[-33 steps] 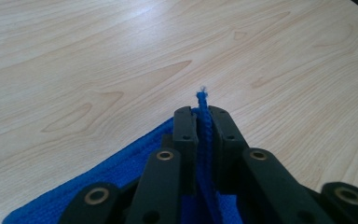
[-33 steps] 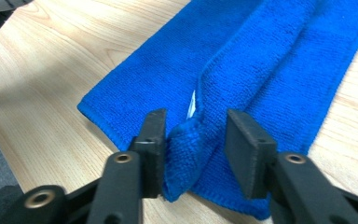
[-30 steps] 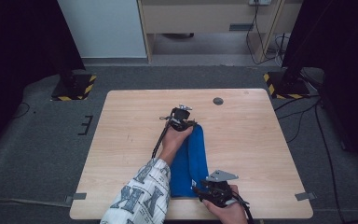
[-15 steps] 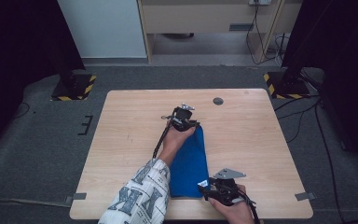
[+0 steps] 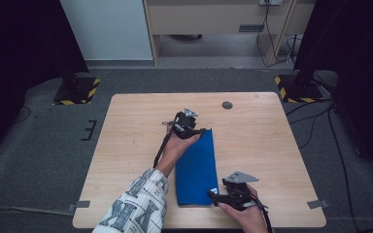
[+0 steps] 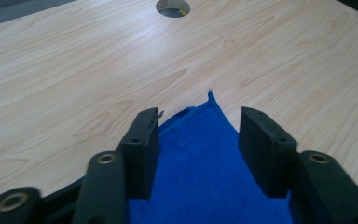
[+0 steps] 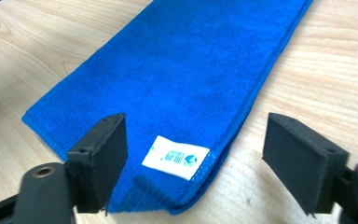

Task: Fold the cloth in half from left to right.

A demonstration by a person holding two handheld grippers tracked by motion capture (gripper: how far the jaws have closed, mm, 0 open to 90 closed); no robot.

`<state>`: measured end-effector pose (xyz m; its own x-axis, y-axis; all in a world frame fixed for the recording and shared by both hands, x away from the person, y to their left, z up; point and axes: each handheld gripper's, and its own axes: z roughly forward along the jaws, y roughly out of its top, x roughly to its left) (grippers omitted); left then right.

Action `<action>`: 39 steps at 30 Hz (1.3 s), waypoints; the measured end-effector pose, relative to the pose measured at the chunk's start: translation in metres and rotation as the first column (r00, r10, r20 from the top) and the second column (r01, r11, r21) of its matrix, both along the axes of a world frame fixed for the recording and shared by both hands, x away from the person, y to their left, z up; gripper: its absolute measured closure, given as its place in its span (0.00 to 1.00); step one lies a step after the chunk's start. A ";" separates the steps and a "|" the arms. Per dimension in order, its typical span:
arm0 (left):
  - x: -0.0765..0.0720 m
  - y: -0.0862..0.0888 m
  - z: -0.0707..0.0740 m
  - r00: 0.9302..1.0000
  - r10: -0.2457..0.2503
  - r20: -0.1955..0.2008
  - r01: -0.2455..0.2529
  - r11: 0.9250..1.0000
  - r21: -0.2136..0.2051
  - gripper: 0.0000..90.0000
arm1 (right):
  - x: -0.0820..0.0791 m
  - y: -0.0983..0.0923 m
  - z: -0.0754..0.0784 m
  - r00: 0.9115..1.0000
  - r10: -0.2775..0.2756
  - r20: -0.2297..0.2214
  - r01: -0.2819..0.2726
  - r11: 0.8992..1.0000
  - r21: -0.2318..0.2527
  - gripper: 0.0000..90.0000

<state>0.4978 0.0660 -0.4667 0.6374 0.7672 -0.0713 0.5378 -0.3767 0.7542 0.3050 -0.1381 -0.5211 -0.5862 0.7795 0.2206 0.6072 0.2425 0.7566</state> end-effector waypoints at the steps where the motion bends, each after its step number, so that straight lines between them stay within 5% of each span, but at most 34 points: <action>1: -0.002 0.003 0.000 1.000 -0.003 0.005 0.003 1.000 0.005 0.47 | 0.001 0.000 0.000 1.000 -0.008 0.004 0.008 1.000 0.003 0.21; 8: -0.009 0.025 0.000 1.000 -0.002 -0.023 0.001 1.000 -0.020 0.25 | 0.011 0.005 -0.004 1.000 0.005 0.016 -0.005 1.000 -0.006 0.13; 13: -0.013 0.042 0.000 1.000 -0.017 -0.013 0.017 0.999 -0.040 0.14 | 0.028 0.018 -0.003 0.998 0.050 0.025 -0.049 0.997 -0.058 0.12; 25: -0.016 0.059 -0.012 1.000 -0.023 -0.013 0.023 1.000 0.002 0.11 | 0.079 0.020 0.007 0.998 0.058 0.007 -0.058 0.995 -0.077 0.15; 27: -0.016 0.060 -0.013 1.000 -0.031 -0.002 0.031 0.999 0.040 0.12 | 0.087 0.018 0.010 0.999 0.046 0.011 -0.045 0.997 -0.059 0.17; 32: -0.013 0.062 -0.018 1.000 -0.002 -0.009 0.002 1.000 0.024 0.12 | 0.111 0.014 0.017 0.999 0.040 0.016 -0.039 0.996 -0.075 0.20; 36: -0.004 0.066 -0.022 0.999 0.042 -0.020 -0.043 0.998 -0.051 0.14 | 0.134 0.014 0.021 0.999 0.040 0.021 -0.038 0.996 -0.080 0.22; 39: -0.001 0.068 -0.024 0.999 0.034 -0.027 -0.035 0.999 -0.030 0.14 | 0.151 0.015 0.023 0.998 0.048 0.031 -0.044 0.991 -0.125 0.23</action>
<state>0.4964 0.1337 -0.4907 0.6085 0.7857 -0.1113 0.5698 -0.3350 0.7504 0.4561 -0.1228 -0.4983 -0.6277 0.7716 0.1032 0.5675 0.3629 0.7391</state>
